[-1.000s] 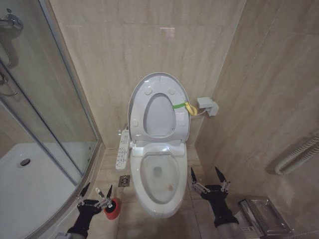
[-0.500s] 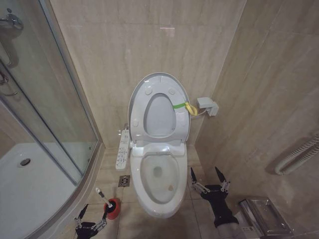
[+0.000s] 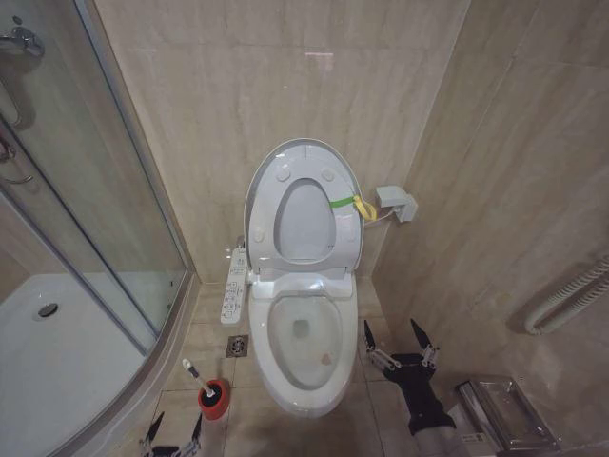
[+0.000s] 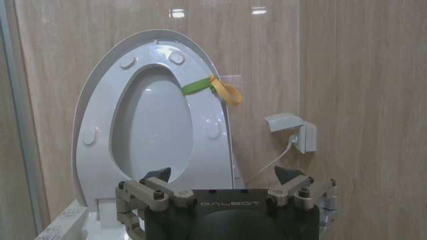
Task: Open the toilet lid, clean the toilet bowl with a toilet brush, close the toilet lid, and flush.
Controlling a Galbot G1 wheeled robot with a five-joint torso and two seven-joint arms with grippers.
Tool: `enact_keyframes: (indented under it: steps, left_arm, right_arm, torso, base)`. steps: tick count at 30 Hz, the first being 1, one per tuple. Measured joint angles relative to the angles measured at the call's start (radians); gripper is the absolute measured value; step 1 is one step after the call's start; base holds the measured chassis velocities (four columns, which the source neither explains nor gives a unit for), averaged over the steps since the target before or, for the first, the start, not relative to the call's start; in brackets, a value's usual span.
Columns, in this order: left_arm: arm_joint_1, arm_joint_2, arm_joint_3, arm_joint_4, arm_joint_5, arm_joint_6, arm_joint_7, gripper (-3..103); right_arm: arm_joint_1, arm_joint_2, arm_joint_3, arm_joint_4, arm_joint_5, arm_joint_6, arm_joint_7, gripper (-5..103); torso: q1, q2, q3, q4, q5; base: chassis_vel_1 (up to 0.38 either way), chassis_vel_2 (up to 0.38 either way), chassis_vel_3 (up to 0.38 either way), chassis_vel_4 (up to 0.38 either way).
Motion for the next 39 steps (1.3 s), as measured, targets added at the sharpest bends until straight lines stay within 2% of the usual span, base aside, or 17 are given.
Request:
enact_keyframes:
  steps: [6,7,9,15,22,25,35,39]
  left_arm:
    - [-0.023,-0.001,-0.001,0.07,-0.005,-0.035,-0.003,100]
    - [-0.048,0.004,-0.009,0.113,-0.001,-0.053,-0.033,100]
    - [-0.1,0.017,-0.039,0.183,0.029,-0.087,-0.089,100]
    - [-0.131,0.029,-0.072,0.211,0.066,-0.109,-0.096,100]
    - [-0.164,0.058,-0.075,0.241,0.046,-0.145,-0.023,98]
    - [-0.192,0.068,-0.07,0.26,0.028,-0.163,0.037,98]
    - [-0.231,0.084,-0.057,0.294,-0.005,-0.169,0.063,96]
    - [-0.26,0.096,-0.045,0.329,-0.043,-0.179,0.09,96]
  right_arm:
    - [0.0,0.0,0.0,0.0,0.0,0.0,0.0,100]
    - [0.0,0.0,0.0,0.0,0.0,0.0,0.0,100]
    - [0.0,0.0,0.0,0.0,0.0,0.0,0.0,100]
    - [0.0,0.0,0.0,0.0,0.0,0.0,0.0,100]
    - [0.0,0.0,0.0,0.0,0.0,0.0,0.0,100]
    - [0.0,0.0,0.0,0.0,0.0,0.0,0.0,100]
    - [0.0,0.0,0.0,0.0,0.0,0.0,0.0,100]
    - [0.0,0.0,0.0,0.0,0.0,0.0,0.0,100]
  torso:
    - [0.0,0.0,0.0,0.0001,0.0001]
    - [0.0,0.0,0.0,0.0005,-0.0002]
    - [0.0,0.0,0.0,-0.0004,-0.0001]
    - [0.0,0.0,0.0,0.0003,-0.0001]
    - [0.0,0.0,0.0,0.0002,0.0]
    - [0.0,0.0,0.0,-0.0002,0.0]
    - [0.0,0.0,0.0,0.0001,-0.0001]
    - [0.0,0.0,0.0,0.0001,-0.0001]
  base:
    - [0.0,0.0,0.0,0.0]
    - [0.0,0.0,0.0,0.0]
    - [0.0,0.0,0.0,0.0]
    - [0.0,0.0,0.0,0.0]
    - [0.0,0.0,0.0,0.0]
    - [0.0,0.0,0.0,0.0]
    - [0.0,0.0,0.0,0.0]
    - [0.0,0.0,0.0,0.0]
